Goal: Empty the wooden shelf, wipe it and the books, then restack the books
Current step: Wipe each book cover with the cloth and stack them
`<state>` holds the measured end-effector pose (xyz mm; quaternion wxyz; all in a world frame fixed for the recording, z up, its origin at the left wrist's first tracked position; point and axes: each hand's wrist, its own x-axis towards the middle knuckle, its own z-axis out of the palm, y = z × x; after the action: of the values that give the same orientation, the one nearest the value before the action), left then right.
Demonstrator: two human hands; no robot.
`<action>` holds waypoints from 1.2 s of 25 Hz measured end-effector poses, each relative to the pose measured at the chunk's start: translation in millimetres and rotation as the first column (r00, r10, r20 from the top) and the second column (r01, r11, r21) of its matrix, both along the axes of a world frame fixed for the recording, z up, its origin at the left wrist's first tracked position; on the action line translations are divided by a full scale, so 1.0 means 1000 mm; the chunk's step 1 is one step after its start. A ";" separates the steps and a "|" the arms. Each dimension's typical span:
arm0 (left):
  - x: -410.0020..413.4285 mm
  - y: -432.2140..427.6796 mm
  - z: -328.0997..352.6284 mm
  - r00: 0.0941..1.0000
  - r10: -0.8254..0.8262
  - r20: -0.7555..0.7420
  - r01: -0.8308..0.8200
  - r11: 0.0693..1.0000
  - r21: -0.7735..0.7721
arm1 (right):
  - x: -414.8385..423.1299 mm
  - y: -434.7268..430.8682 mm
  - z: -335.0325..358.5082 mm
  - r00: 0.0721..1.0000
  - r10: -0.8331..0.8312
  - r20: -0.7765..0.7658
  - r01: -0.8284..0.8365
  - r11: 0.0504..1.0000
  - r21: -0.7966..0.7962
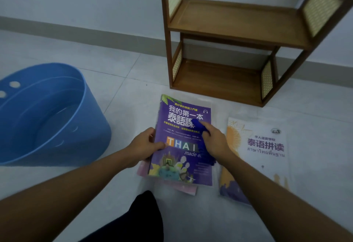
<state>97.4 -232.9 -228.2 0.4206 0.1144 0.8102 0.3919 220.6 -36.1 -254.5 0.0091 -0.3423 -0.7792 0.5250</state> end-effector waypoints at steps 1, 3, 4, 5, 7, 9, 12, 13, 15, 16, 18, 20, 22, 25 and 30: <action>0.003 0.003 0.008 1.000 0.009 -0.009 -0.009 0.999 0.042 | 0.000 0.004 0.006 0.993 -0.120 -0.011 0.116 0.976 -0.186; 0.007 0.013 0.026 0.999 0.005 -0.046 0.000 0.995 0.104 | -0.001 0.012 0.019 0.937 -0.344 0.056 0.314 0.762 -0.566; 0.009 0.018 0.038 0.997 -0.010 -0.070 0.019 0.991 0.135 | 0.001 0.016 0.026 0.908 -0.407 0.095 0.362 0.651 -0.667; 0.011 0.024 0.051 0.995 -0.032 -0.098 0.048 0.985 0.166 | 0.004 0.018 0.038 0.889 -0.443 0.112 0.378 0.575 -0.726; 0.011 0.030 0.077 0.983 -0.095 -0.156 0.123 0.975 0.183 | 0.007 0.019 0.065 0.868 -0.487 0.099 0.355 0.468 -0.809; 0.010 0.032 0.104 0.956 -0.169 -0.238 0.210 0.964 0.160 | 0.006 0.018 0.100 0.844 -0.534 0.059 0.306 0.387 -0.870; 0.013 0.035 0.154 0.874 -0.258 -0.412 0.337 0.932 0.131 | -0.004 0.021 0.157 0.836 -0.548 -0.027 0.260 0.439 -0.860; 0.016 0.037 0.174 0.820 -0.287 -0.496 0.390 0.913 0.115 | -0.007 0.023 0.181 0.832 -0.551 -0.059 0.259 0.480 -0.838; 0.024 0.044 0.212 0.689 -0.332 -0.644 0.481 0.874 0.065 | -0.008 0.028 0.228 0.807 -0.584 -0.090 0.276 0.507 -0.816; 0.028 0.049 0.230 0.615 -0.335 -0.714 0.507 0.861 0.033 | -0.007 0.030 0.252 0.797 -0.593 -0.113 0.270 0.518 -0.812; 0.040 0.062 0.261 0.444 -0.331 -0.833 0.542 0.839 -0.045 | 0.001 0.035 0.297 0.802 -0.572 -0.174 0.206 0.538 -0.817; 0.059 0.075 0.286 0.259 -0.311 -0.915 0.561 0.819 -0.120 | 0.012 0.038 0.333 0.818 -0.537 -0.206 0.183 0.582 -0.792; 0.080 0.089 0.300 0.110 -0.259 -0.959 0.591 0.794 -0.147 | 0.027 0.042 0.352 0.778 -0.573 -0.259 0.240 0.652 -0.719; 0.104 0.111 0.295 -0.044 -0.223 -0.974 0.595 0.777 -0.205 | 0.047 0.054 0.354 0.637 -0.689 -0.345 0.444 0.694 -0.567; 0.114 0.119 0.291 0.097 -0.409 -0.907 0.660 0.709 -0.249 | 0.068 0.070 0.349 0.599 -0.685 -0.415 0.482 0.723 -0.495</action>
<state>211.2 -114.0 62.5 -0.0190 0.6473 0.7452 0.1590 288.2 33.7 94.2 0.3587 -0.4034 -0.4794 0.6920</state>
